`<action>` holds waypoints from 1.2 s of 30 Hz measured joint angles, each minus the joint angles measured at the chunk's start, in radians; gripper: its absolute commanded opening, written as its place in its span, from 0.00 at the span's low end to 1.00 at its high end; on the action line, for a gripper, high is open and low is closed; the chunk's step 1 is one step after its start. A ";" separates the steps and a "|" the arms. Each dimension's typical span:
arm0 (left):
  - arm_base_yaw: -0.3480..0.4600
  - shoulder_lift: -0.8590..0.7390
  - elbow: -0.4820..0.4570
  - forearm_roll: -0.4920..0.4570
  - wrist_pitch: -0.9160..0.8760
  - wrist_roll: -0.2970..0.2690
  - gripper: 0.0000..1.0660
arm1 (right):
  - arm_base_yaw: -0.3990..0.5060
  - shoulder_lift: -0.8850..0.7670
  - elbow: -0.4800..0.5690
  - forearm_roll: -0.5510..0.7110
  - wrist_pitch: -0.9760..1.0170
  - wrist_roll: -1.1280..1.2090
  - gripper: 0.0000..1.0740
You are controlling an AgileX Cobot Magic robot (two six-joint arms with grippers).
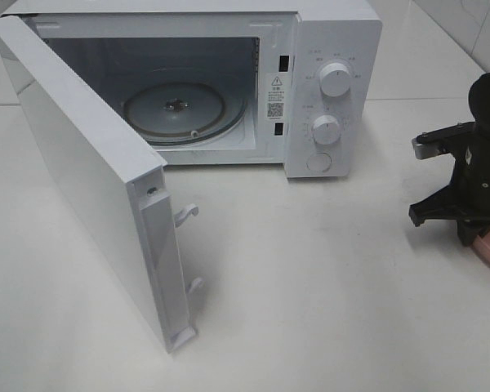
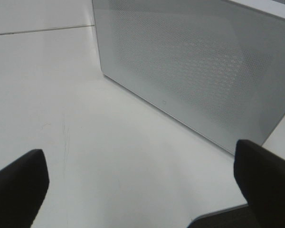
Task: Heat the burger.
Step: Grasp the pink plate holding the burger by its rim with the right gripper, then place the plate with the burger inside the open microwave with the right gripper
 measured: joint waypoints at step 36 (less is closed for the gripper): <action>0.000 0.000 0.000 0.000 0.000 0.000 0.92 | 0.175 -0.253 0.276 -0.182 0.028 0.155 0.00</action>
